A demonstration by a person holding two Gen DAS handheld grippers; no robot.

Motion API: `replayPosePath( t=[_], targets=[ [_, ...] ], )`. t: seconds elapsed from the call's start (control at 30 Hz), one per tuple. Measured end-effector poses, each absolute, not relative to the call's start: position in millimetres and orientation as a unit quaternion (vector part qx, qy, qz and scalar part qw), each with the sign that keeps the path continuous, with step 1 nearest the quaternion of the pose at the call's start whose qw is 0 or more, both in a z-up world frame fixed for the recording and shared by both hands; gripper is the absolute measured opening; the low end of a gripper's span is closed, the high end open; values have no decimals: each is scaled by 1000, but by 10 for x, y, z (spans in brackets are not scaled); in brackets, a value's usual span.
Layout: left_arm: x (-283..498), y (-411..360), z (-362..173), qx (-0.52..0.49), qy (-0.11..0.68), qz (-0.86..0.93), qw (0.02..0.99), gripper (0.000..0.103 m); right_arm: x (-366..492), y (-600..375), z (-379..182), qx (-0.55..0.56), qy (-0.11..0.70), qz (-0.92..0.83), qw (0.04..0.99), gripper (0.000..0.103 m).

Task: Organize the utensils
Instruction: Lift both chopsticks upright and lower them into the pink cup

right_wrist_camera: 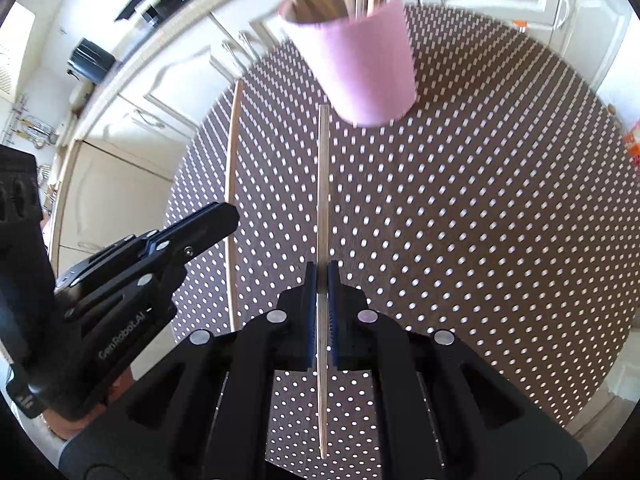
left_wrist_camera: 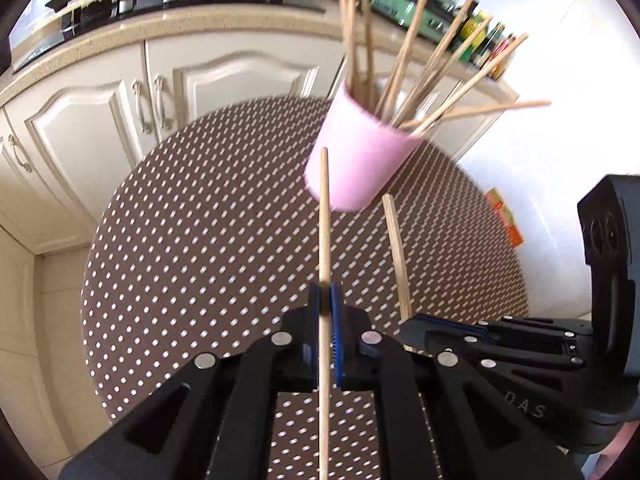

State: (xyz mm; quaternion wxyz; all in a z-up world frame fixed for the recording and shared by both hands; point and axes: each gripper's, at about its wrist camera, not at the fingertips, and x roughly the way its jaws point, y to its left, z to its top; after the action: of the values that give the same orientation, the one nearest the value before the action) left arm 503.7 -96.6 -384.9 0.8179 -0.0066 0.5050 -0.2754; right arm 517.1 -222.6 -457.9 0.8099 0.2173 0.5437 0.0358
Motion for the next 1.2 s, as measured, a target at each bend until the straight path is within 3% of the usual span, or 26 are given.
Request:
replayPosePath(
  t=[0.63,1.2],
  targets=[
    [4781,-1134,-2843,-80,353,-347,865,6,4626,-2589,-3204,226,316,40,921,6],
    [5534,-1367,-2227,-98,235,-347,903,6,5161,-2787,-2721,202,218,7,955,6]
  ],
)
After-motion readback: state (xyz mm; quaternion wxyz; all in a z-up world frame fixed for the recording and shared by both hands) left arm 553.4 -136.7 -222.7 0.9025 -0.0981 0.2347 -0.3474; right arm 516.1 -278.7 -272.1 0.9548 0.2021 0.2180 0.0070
